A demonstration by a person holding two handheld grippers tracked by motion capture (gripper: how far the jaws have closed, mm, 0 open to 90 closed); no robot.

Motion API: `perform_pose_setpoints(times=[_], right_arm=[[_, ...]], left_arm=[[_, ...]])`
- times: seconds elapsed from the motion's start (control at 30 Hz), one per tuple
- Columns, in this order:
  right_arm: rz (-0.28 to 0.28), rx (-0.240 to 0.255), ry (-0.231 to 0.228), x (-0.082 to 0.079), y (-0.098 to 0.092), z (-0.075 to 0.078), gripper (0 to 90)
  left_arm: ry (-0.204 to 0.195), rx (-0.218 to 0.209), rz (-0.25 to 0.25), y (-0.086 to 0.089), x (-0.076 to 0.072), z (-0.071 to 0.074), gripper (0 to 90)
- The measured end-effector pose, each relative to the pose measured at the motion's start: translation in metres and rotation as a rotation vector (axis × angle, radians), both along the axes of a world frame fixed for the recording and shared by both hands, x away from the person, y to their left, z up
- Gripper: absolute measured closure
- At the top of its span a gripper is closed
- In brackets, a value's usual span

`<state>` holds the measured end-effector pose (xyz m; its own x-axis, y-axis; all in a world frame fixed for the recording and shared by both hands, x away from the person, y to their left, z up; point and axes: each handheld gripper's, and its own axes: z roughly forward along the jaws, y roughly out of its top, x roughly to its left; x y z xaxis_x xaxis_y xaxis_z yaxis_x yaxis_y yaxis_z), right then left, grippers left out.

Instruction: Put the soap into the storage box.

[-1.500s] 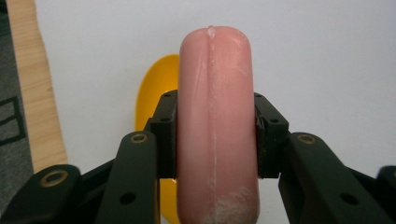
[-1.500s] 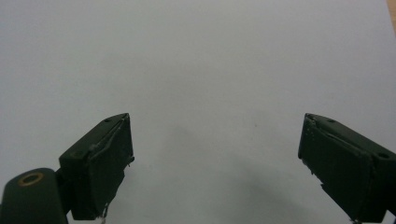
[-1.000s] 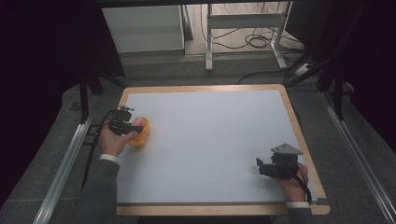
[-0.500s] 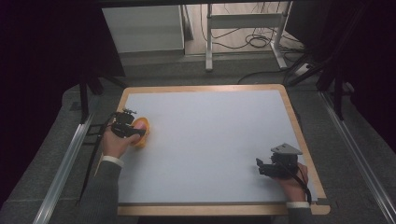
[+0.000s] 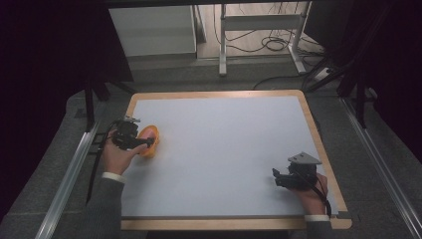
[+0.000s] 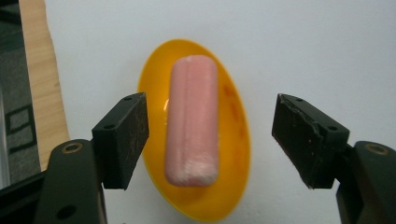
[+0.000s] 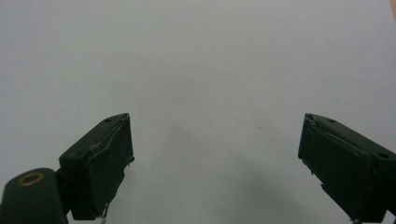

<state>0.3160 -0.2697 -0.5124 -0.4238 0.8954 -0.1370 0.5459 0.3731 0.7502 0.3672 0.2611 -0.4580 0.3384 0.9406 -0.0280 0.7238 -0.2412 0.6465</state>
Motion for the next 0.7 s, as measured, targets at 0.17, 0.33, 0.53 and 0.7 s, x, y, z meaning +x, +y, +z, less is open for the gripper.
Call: perform_pose_setpoints(times=[0.17,0.33,0.53,0.7], right_arm=[[0.004,-0.001,0.000,0.000,0.001,0.000,9.9],[0.000,0.000,-0.001,0.000,0.000,0.000,9.9],[0.002,-0.002,0.000,0.000,0.000,0.000,9.9],[0.001,-0.001,0.000,0.000,0.000,0.000,9.9]], left_arm=[[-0.042,-0.026,-0.039,-0.008,-0.014,0.008,27.6],[-0.078,-0.034,-0.095,-0.021,-0.027,0.011,27.5],[-0.076,-0.045,-0.147,-0.037,-0.039,0.006,26.8],[-0.051,-0.058,-0.196,-0.049,-0.047,-0.004,25.6]])
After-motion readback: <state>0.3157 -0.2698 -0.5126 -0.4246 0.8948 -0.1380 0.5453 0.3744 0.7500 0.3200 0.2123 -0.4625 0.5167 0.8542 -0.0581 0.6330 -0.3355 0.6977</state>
